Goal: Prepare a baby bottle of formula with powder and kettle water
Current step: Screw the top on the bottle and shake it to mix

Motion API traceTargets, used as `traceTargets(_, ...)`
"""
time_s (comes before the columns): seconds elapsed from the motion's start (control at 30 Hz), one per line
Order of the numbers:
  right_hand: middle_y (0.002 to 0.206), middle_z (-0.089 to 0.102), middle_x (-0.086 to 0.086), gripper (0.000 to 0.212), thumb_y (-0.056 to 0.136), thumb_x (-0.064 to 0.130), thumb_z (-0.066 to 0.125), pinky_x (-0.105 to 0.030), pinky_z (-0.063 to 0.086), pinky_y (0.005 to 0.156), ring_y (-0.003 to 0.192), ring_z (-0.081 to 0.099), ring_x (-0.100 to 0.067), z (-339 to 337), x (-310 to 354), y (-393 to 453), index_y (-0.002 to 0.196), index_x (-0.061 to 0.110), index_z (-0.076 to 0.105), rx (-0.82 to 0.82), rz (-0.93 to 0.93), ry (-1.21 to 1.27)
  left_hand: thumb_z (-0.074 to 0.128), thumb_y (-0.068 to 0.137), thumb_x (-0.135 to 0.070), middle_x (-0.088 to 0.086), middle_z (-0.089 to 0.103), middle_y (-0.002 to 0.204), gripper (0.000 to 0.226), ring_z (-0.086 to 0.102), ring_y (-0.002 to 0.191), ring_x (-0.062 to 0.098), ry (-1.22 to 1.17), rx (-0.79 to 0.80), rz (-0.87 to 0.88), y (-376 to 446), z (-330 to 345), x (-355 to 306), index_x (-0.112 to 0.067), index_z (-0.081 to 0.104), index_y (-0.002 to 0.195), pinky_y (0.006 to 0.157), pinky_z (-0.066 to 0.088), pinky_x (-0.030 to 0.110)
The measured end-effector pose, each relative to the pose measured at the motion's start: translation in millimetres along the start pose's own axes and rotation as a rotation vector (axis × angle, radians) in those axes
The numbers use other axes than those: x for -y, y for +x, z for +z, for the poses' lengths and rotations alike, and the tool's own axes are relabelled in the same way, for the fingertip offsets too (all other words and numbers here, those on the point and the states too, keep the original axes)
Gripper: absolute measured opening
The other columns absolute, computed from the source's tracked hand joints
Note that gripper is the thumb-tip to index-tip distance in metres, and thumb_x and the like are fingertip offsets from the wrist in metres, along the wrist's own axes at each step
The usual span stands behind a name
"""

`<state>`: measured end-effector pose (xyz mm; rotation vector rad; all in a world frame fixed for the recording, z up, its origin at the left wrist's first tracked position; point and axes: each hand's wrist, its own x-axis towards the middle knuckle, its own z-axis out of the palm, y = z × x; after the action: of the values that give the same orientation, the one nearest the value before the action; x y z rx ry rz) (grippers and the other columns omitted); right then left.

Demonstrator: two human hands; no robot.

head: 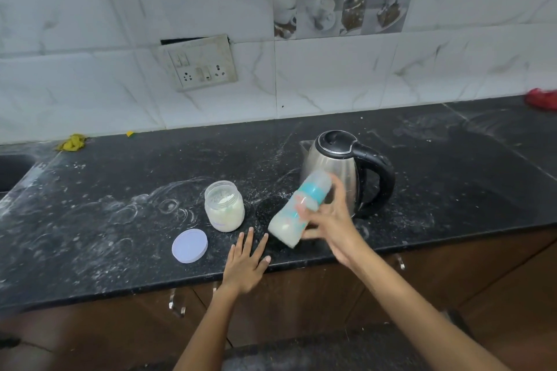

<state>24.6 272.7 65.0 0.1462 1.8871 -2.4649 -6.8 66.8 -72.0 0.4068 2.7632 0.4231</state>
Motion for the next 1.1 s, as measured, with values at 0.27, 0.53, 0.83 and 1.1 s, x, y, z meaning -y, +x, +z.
traceTargets(0.27,0.126,0.06,-0.015,0.081,0.079,-0.002,0.074,-0.053,0.059,0.068,0.104,0.068,-0.033,1.5,-5.5,-2.1,0.132,0.04,0.031,-0.003,0.004,0.032,-0.021,0.049,-0.09,0.001,-0.023,0.159,0.119,-0.021,0.147,0.022,-0.018,0.006,-0.009,-1.8,-2.6,-2.1,-0.028,-0.011,0.15,0.118,-0.008,0.041)
traceTargets(0.53,0.118,0.065,-0.014,0.082,0.081,0.0,0.074,-0.05,0.06,0.068,0.102,0.07,-0.031,7.6,-5.1,-2.6,0.137,0.036,0.026,0.018,0.016,-0.011,-0.01,0.062,-0.082,0.002,-0.022,0.159,0.103,-0.022,0.146,0.022,0.0,0.007,-0.013,-0.9,-2.0,-2.2,-0.029,-0.009,0.151,0.118,-0.009,0.04)
traceTargets(0.83,0.119,0.066,-0.013,0.082,0.082,0.009,0.075,-0.049,0.06,0.069,0.102,0.07,-0.027,9.7,-9.9,-5.6,0.138,0.043,0.026,0.083,0.067,-0.077,-0.012,0.06,-0.078,0.002,-0.021,0.16,0.104,-0.02,0.147,0.022,0.007,-0.005,-0.018,-0.4,-0.7,-1.7,-0.027,-0.012,0.15,0.118,-0.008,0.04)
traceTargets(1.1,0.119,0.066,-0.011,0.08,0.082,0.009,0.075,-0.05,0.06,0.07,0.101,0.07,-0.027,10.0,-12.6,-6.9,0.138,0.042,0.028,0.071,0.08,-0.069,-0.012,0.059,-0.08,0.002,-0.02,0.16,0.105,-0.02,0.147,0.022,0.007,-0.01,-0.022,-0.8,-0.3,-3.0,-0.025,-0.014,0.148,0.119,-0.008,0.039)
